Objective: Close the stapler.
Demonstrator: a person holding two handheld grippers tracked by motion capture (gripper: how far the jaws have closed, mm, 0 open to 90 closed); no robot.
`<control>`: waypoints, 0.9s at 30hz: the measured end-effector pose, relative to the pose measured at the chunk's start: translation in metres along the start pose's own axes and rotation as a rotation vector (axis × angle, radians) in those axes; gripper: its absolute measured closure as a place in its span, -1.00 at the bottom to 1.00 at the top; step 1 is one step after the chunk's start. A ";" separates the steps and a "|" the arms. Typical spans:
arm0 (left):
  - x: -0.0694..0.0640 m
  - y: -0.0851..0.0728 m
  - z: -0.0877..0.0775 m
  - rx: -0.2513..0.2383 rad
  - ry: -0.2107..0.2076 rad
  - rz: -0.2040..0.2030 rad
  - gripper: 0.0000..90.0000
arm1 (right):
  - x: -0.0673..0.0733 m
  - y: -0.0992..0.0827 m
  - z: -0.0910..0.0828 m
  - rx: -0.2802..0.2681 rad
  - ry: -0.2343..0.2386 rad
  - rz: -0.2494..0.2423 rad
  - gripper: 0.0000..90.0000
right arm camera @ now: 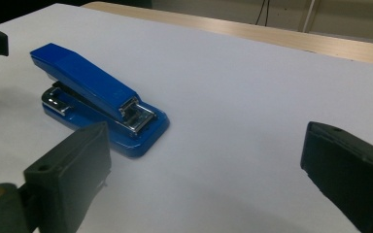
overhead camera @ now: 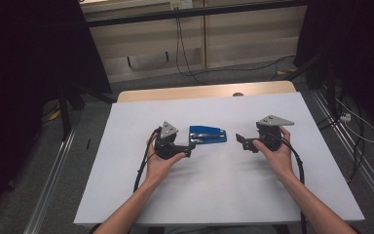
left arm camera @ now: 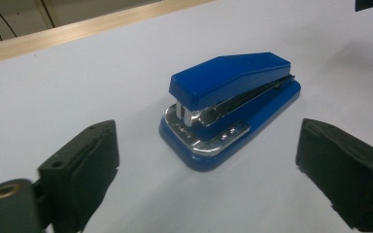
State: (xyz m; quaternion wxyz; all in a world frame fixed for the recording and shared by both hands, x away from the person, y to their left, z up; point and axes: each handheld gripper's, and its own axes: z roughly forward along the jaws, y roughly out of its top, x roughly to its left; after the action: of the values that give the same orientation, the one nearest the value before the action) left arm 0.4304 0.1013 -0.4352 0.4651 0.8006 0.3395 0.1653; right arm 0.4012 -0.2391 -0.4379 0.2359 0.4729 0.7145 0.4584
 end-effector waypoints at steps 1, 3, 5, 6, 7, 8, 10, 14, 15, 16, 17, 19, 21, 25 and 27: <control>0.000 0.000 -0.002 -0.004 0.002 -0.004 -0.87 | 0.001 0.000 -0.001 -0.006 0.006 0.000 -0.92; 0.000 0.000 -0.004 -0.007 0.011 0.022 -0.88 | 0.003 0.000 -0.002 -0.007 0.005 -0.002 -0.91; -0.001 0.000 -0.008 -0.015 0.013 0.025 -0.89 | 0.005 0.000 -0.003 0.002 0.002 -0.007 -0.91; -0.001 0.000 -0.009 -0.013 0.010 0.022 -0.90 | 0.005 -0.001 -0.004 0.002 0.005 -0.008 -0.91; -0.001 0.000 -0.011 -0.020 0.005 0.014 -0.90 | 0.005 -0.001 -0.005 0.002 0.005 -0.008 -0.91; -0.001 -0.001 -0.013 -0.028 0.000 0.014 -0.90 | 0.005 -0.001 -0.006 0.000 -0.001 -0.007 -0.91; -0.001 -0.001 -0.018 -0.044 -0.005 0.014 -0.90 | 0.006 -0.002 -0.009 -0.006 -0.015 -0.010 -0.90; -0.001 -0.003 -0.027 -0.043 0.008 0.019 -0.90 | 0.007 -0.003 -0.016 -0.017 -0.034 -0.008 -0.89; -0.001 -0.004 -0.031 -0.044 0.018 0.018 -0.90 | 0.007 -0.004 -0.017 -0.018 -0.037 -0.011 -0.89; 0.000 -0.005 -0.033 -0.045 0.024 0.015 -0.90 | 0.008 -0.004 -0.020 -0.020 -0.044 -0.013 -0.89; 0.001 -0.007 -0.037 -0.047 0.036 0.008 -0.90 | 0.009 -0.005 -0.021 -0.020 -0.049 -0.013 -0.90; 0.003 -0.008 -0.042 -0.053 0.046 -0.006 -0.89 | 0.009 -0.006 -0.024 -0.029 -0.061 -0.011 -0.93; 0.005 -0.009 -0.047 -0.066 0.045 -0.008 -0.89 | 0.010 -0.008 -0.028 -0.036 -0.060 -0.013 -0.92; 0.005 -0.012 -0.060 -0.100 0.041 0.011 -0.91 | 0.012 -0.012 -0.035 -0.037 -0.064 -0.017 -0.92; 0.005 -0.015 -0.064 -0.099 0.055 0.011 -0.91 | 0.013 -0.013 -0.039 -0.050 -0.061 -0.019 -0.90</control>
State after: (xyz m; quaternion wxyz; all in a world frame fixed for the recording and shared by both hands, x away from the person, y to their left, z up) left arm 0.3912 0.1508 -0.4155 0.4937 0.7736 0.3393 0.2066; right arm 0.3595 -0.2459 -0.4299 0.2734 0.4739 0.6998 0.4593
